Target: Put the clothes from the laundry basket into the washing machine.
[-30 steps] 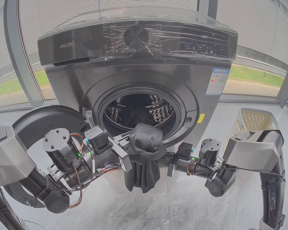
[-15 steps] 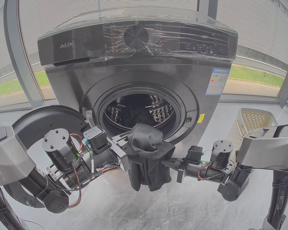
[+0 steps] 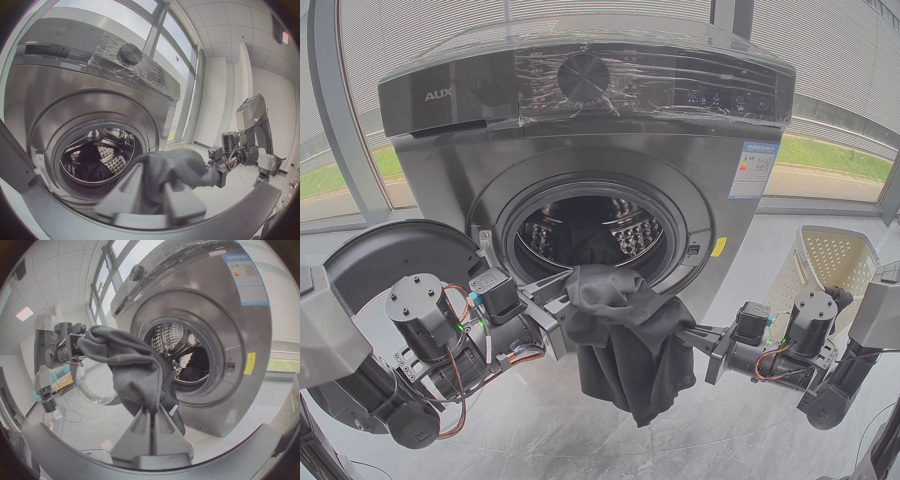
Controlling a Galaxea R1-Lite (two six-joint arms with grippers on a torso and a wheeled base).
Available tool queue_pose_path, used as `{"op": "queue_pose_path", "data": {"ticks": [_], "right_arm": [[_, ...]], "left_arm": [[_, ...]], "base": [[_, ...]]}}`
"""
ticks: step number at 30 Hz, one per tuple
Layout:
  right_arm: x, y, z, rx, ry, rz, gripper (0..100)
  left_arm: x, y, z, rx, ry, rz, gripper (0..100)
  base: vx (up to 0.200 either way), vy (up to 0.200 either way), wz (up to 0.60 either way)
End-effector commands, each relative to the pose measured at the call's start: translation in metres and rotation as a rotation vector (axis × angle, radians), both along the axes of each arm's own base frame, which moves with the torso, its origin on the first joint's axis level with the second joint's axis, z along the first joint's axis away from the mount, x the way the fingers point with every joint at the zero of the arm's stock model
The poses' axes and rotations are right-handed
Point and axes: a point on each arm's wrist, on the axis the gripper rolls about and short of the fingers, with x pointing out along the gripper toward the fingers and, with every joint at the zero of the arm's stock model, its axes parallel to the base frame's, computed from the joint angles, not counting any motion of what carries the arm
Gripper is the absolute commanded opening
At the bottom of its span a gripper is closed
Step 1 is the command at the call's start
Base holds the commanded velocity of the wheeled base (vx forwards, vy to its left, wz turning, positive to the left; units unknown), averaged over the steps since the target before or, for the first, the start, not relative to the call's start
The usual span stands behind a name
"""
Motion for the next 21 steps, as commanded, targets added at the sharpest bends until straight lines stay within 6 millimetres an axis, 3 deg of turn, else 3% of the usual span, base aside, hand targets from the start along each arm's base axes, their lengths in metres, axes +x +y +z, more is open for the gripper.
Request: {"op": "queue_pose_path", "data": {"ticks": [1,11,21], "right_arm": [[0.002,-0.001,0.010,0.026,-0.039,-0.027,0],[0.017,0.003,0.023,0.073,-0.093,-0.091,0],[0.029,0.013,0.039,0.118,-0.170,-0.085,0]], "left_arm": [[-0.008,0.006,-0.005,0.012,0.035,0.002,100],[-0.020,0.028,-0.031,0.088,0.150,0.054,100],[-0.019,0.043,-0.045,0.129,0.206,0.110,100]], "base": [[0.000,0.000,0.00],[0.000,0.000,0.00],[0.000,0.000,0.00]]}}
